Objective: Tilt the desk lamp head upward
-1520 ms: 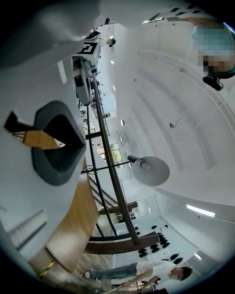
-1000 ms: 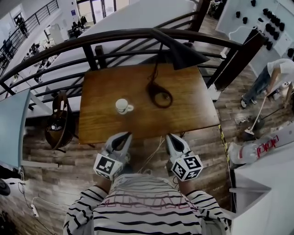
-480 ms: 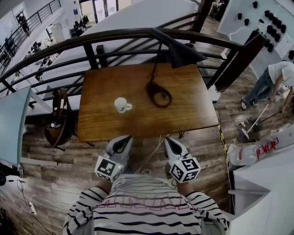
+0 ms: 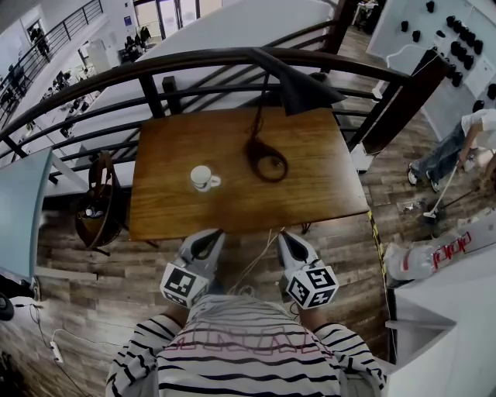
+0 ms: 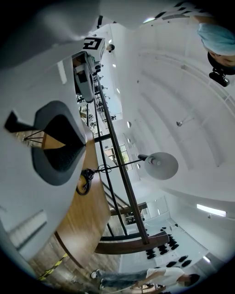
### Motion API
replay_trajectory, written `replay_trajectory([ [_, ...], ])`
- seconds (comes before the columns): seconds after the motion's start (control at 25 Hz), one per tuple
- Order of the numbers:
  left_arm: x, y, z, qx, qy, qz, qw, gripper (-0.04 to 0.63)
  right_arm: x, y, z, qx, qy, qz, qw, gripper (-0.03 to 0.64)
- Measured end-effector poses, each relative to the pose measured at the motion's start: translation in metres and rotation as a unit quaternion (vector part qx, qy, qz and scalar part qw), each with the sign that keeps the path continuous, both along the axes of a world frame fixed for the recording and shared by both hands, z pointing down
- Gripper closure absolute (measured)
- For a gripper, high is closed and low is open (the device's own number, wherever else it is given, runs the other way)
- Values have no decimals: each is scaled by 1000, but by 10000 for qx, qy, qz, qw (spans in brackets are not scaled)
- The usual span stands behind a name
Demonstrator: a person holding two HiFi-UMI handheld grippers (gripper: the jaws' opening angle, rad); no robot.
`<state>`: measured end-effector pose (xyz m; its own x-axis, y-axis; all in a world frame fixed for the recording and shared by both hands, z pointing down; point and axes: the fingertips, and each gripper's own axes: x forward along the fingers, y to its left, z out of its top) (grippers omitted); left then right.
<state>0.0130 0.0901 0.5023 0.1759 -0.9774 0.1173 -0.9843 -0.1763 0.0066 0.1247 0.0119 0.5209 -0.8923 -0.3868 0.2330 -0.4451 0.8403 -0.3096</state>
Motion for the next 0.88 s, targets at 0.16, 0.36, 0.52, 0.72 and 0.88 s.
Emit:
replay_trajectory([
  [0.16,3,-4,1,14,-20,18,10000,592,1,-4,2,8,8,-13,10000,616],
  [0.36,4,-10,1,-1,-6,60,10000,592,1,-9,1,16,14,-6,10000,615],
  [0.52,4,-13,2,-38,15,77,10000,592,2,-12,-1,13,16,20,10000,616],
  [0.72,5,-14,2,-40,26,88,10000,592,2,-13,-1,36,8,23,10000,617],
  [0.88,8,-15,-4,56,14,99,9999,592,5,-12,-1,13,11,48,10000,617],
])
